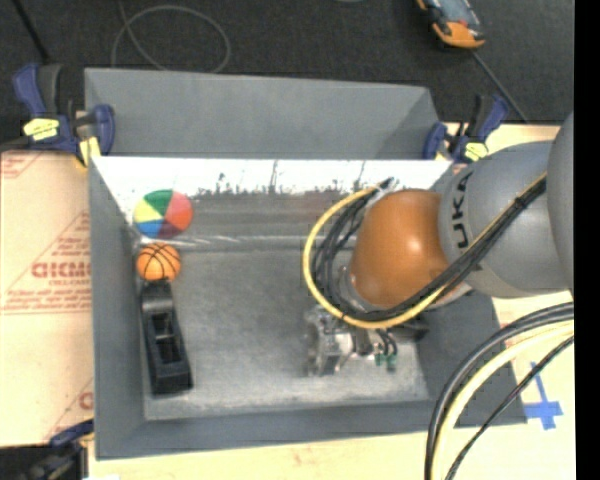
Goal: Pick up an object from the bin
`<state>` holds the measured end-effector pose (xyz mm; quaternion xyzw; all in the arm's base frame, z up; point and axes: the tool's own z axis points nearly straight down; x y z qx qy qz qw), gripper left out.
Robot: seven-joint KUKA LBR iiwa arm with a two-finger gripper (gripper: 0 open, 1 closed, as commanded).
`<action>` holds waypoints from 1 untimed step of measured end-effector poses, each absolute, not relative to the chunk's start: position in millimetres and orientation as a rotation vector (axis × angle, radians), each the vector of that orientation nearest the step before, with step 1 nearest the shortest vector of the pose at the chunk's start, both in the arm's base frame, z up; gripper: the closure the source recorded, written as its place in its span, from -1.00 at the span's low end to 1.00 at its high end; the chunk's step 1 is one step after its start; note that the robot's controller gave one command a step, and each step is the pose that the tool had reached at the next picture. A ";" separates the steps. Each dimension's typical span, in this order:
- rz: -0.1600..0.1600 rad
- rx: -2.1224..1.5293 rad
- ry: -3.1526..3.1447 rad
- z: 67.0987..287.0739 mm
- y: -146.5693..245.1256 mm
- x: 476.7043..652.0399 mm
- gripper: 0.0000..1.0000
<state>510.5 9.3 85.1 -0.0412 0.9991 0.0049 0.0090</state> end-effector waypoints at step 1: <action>0.001 -0.170 3.137 161.7 43.2 504.2 1.00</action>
Offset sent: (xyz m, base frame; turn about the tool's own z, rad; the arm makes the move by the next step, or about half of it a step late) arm 0.0000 0.0000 0.0000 0.0000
